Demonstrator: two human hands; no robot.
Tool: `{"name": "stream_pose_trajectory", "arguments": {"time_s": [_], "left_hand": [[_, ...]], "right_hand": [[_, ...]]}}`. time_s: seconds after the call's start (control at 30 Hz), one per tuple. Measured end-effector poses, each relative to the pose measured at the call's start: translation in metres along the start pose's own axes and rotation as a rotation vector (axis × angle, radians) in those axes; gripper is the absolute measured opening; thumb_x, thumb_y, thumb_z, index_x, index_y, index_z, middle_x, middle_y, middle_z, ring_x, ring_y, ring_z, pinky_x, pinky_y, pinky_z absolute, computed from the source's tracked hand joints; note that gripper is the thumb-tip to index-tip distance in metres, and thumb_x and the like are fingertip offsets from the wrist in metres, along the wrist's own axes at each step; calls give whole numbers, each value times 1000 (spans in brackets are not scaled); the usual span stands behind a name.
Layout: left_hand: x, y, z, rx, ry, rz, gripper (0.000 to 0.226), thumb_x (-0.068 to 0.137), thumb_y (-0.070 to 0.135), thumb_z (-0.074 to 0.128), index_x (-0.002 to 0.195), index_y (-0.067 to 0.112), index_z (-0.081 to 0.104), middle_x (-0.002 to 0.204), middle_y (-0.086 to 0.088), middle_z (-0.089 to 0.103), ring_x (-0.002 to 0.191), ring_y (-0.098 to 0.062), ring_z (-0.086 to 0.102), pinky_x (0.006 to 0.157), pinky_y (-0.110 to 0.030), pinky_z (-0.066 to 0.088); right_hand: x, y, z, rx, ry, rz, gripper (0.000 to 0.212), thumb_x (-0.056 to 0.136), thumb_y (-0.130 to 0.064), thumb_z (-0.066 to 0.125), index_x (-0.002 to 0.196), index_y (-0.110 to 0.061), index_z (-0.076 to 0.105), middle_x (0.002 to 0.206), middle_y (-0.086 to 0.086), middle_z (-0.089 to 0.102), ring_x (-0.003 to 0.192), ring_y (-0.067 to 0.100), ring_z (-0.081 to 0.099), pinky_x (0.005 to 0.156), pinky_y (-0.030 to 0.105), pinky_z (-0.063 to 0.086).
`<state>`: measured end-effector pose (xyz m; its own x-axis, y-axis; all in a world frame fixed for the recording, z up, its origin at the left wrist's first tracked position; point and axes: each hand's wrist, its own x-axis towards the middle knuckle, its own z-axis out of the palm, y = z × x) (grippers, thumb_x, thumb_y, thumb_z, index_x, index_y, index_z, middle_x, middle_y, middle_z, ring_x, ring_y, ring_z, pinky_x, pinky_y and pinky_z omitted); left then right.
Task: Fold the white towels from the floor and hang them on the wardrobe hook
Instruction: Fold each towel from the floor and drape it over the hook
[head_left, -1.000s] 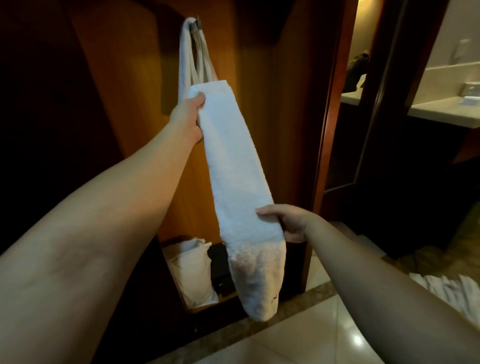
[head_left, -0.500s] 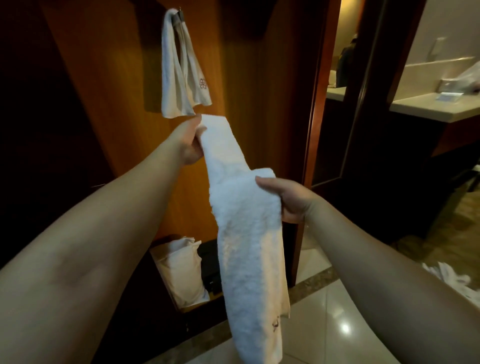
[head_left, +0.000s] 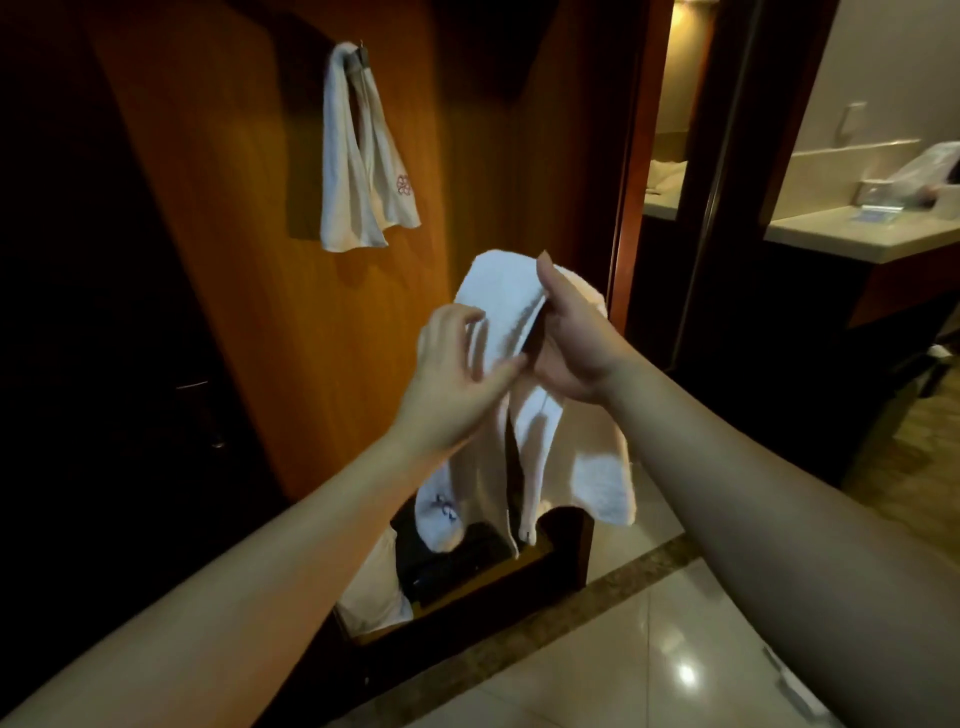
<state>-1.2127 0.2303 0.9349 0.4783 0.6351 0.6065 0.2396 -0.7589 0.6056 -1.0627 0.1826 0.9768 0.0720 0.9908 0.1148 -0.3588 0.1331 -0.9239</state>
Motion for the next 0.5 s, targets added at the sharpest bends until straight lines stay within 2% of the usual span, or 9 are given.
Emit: {"name": "stream_pose_trajectory", "arguments": {"time_s": [0.07, 0.13, 0.23, 0.3, 0.33, 0.43, 0.5], "left_hand": [[0, 1, 10, 108, -30, 6, 62, 86, 44, 70, 135, 22, 39, 133, 9, 36, 127, -8, 32, 95, -15, 31], [6, 4, 12, 164, 15, -18, 62, 87, 32, 72, 136, 22, 37, 140, 3, 36, 130, -13, 34, 96, -22, 36], [21, 10, 4, 150, 78, -28, 40, 90, 20, 67, 124, 23, 48, 122, 9, 47, 108, -9, 51, 78, -16, 41], [30, 14, -6, 159, 83, -32, 22, 92, 17, 62, 110, 24, 54, 107, 9, 51, 86, -7, 55, 64, -20, 43], [34, 16, -11, 167, 83, -28, 16, 91, 15, 61, 104, 23, 55, 101, 8, 52, 81, -7, 55, 61, -23, 43], [44, 22, -22, 193, 98, 8, 10, 89, 12, 59, 95, 20, 55, 93, 8, 49, 77, -4, 51, 59, -20, 40], [50, 25, -28, 195, 122, 16, 8, 88, 13, 58, 90, 19, 53, 87, 10, 47, 72, -4, 48, 56, -16, 35]], "right_hand": [[3, -4, 7, -66, 25, -16, 77, 95, -65, 44, 153, -14, 41, 144, 15, 58, 131, 28, 58, 115, 48, 41], [6, -7, 10, -148, 51, -40, 72, 98, -64, 41, 153, -18, 40, 143, 13, 59, 129, 26, 60, 113, 47, 43], [7, -13, 9, -261, 38, -53, 56, 97, -59, 47, 138, -22, 52, 133, 9, 66, 124, 22, 63, 110, 44, 46], [6, -19, 5, -340, 59, -48, 64, 85, -46, 56, 138, -11, 52, 135, 12, 63, 126, 25, 60, 108, 44, 46], [6, -21, 2, -388, 74, -60, 60, 81, -37, 58, 133, -7, 55, 132, 15, 62, 125, 29, 59, 107, 45, 47], [8, -26, -6, -645, 148, -133, 39, 86, -13, 60, 123, -3, 63, 122, 26, 62, 118, 41, 59, 104, 57, 49], [9, -27, -6, -791, 215, -162, 33, 90, -13, 62, 122, -10, 64, 115, 20, 66, 111, 35, 63, 101, 58, 51]]}}
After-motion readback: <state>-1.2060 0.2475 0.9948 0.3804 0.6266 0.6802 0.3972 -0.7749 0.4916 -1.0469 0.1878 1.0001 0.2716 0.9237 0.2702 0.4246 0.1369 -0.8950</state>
